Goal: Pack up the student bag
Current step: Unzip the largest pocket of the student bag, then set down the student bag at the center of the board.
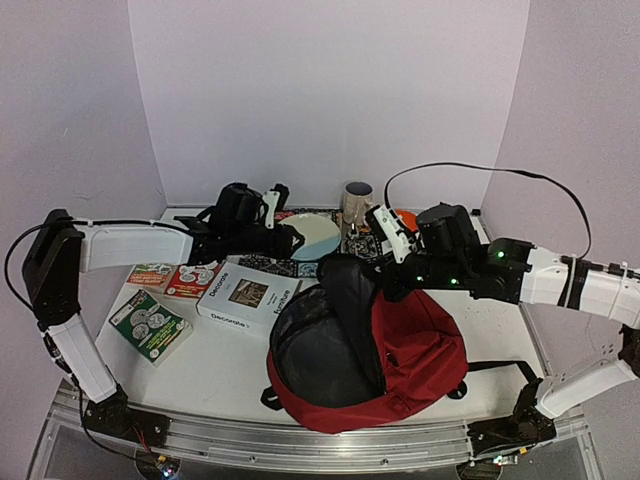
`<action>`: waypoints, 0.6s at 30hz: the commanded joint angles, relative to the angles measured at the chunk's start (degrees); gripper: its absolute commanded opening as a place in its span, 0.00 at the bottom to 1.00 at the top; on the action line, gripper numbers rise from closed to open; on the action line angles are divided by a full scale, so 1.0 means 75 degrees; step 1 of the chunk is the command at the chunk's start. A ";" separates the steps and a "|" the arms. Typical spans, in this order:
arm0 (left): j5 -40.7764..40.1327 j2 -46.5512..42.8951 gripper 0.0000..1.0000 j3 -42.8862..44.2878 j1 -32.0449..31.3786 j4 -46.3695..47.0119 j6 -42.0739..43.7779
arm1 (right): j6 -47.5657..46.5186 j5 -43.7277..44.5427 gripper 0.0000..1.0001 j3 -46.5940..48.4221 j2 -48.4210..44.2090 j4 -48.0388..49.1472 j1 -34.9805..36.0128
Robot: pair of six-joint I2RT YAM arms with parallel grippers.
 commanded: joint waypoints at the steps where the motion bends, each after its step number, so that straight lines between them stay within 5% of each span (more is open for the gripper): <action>1: -0.0237 -0.0783 0.51 -0.0807 -0.0233 -0.0211 -0.0325 | 0.0323 0.0628 0.00 0.0451 -0.0077 0.0380 -0.0300; 8: -0.0867 -0.0894 0.55 -0.1658 -0.1348 -0.0448 -0.0689 | 0.0450 0.1165 0.00 0.0274 -0.0210 0.0326 -0.0757; 18: -0.0852 -0.0147 0.51 -0.1671 -0.1815 -0.0454 -0.0833 | 0.1073 0.1322 0.00 -0.0560 -0.0355 0.0184 -0.1785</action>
